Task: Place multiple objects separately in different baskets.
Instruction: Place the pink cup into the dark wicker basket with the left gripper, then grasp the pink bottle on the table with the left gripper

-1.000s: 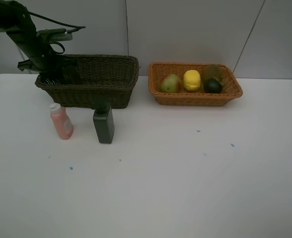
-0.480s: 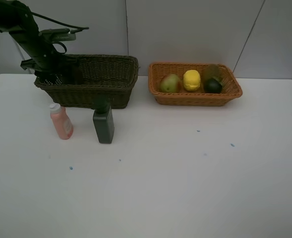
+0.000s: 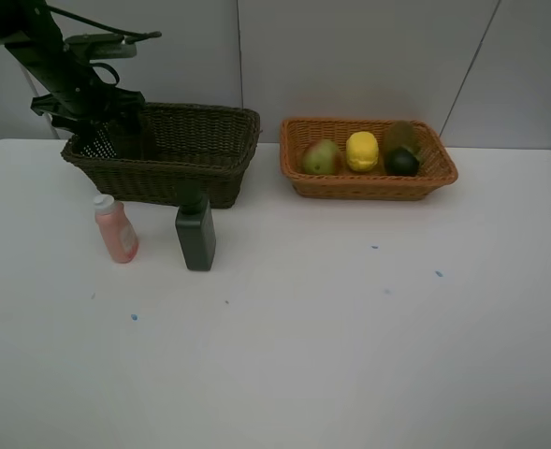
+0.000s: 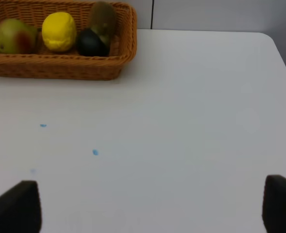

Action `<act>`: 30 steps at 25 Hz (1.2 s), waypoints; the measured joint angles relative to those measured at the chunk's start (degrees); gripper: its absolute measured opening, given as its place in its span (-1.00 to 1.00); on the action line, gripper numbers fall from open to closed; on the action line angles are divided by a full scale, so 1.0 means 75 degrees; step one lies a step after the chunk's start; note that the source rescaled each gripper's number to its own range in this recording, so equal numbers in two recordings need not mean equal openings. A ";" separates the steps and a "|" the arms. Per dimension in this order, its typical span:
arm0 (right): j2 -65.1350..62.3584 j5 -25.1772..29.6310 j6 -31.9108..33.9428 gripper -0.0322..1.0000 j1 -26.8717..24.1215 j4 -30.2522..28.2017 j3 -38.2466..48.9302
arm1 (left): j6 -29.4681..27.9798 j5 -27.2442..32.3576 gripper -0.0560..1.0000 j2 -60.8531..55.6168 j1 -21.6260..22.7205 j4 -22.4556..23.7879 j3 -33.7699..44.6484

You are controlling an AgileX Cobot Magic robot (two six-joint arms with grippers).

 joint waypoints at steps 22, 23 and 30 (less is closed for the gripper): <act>0.0000 0.0000 0.0000 0.98 0.0000 0.0000 0.0000 | 0.0029 0.1035 0.95 -0.2530 0.0000 0.0891 -0.0360; 0.0000 0.0000 0.0000 0.98 0.0000 0.0000 0.0000 | 0.0029 0.1184 0.95 -0.2642 0.0000 0.0983 -0.0360; 0.0000 0.0000 0.0000 0.98 0.0000 0.0000 0.0000 | 0.0031 0.2636 0.95 -0.3320 0.0000 0.1348 -0.0360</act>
